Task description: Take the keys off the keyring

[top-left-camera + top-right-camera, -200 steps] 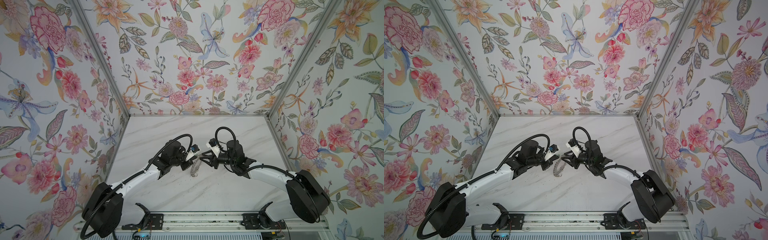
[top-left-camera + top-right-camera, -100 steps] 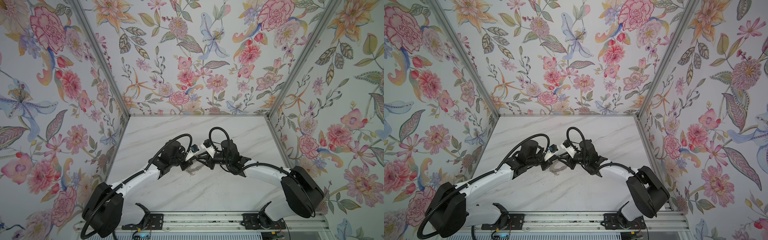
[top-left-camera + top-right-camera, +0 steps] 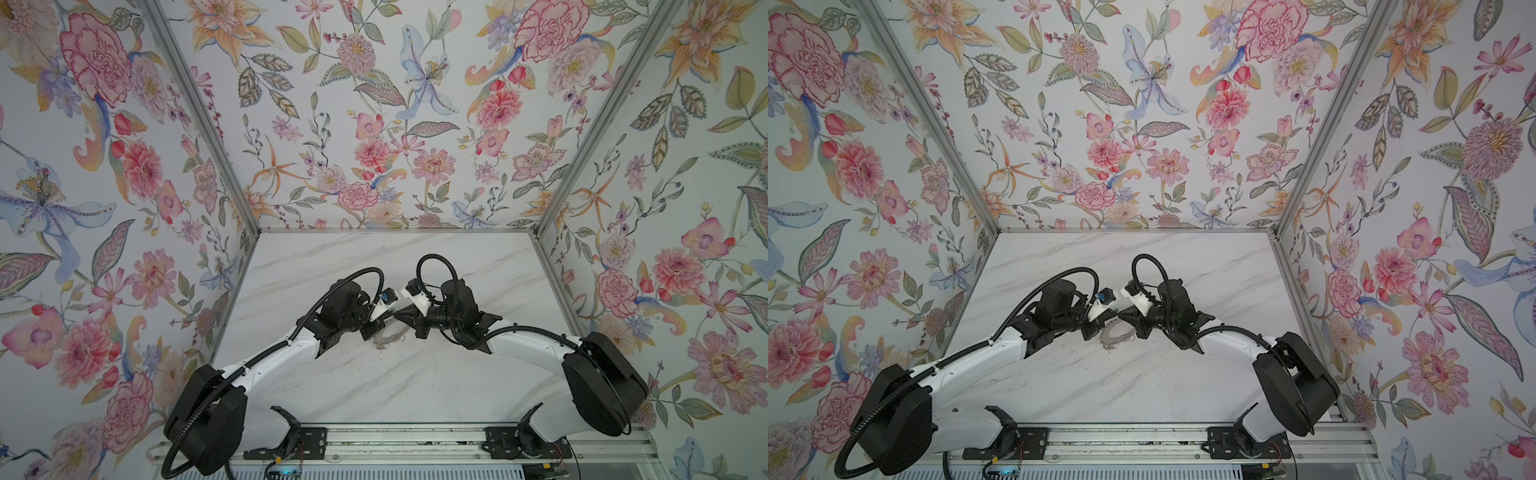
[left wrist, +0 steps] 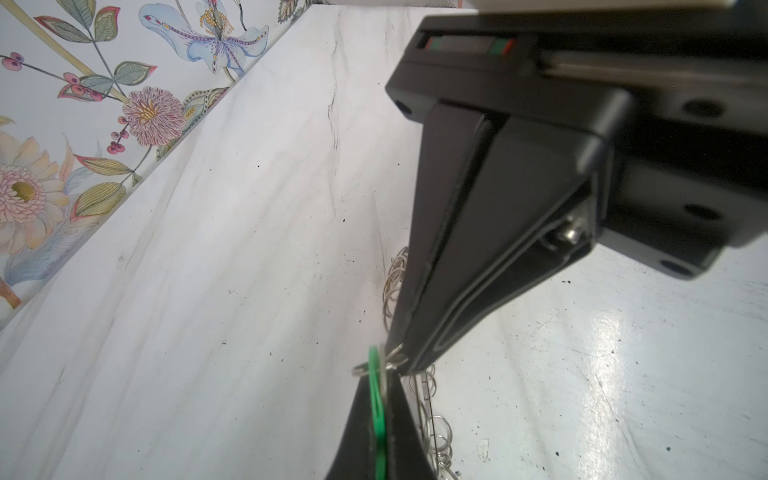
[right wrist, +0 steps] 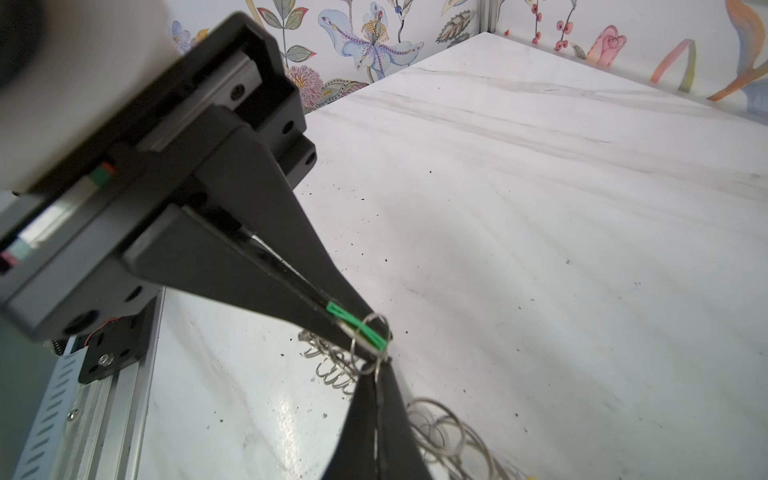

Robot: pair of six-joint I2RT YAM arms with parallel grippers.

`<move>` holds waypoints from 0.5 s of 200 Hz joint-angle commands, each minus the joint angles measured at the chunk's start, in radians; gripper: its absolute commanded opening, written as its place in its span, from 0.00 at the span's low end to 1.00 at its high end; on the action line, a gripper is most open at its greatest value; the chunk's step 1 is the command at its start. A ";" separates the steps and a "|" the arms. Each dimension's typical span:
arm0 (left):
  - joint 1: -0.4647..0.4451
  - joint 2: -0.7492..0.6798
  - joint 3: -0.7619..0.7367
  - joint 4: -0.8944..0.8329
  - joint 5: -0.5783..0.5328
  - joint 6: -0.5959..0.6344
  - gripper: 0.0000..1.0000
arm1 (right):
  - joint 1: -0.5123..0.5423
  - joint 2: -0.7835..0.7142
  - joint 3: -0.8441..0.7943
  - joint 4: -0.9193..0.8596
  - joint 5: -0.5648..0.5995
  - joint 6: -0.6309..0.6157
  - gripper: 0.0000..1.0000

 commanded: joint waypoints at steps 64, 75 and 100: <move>0.001 -0.023 -0.020 0.029 0.003 -0.023 0.00 | -0.018 -0.107 -0.077 0.046 0.137 0.019 0.00; 0.001 -0.023 -0.019 0.029 0.003 -0.023 0.00 | -0.018 -0.115 -0.087 0.056 0.151 0.022 0.00; 0.002 -0.030 -0.021 0.028 0.002 -0.026 0.00 | -0.019 -0.122 -0.091 0.057 0.195 0.028 0.00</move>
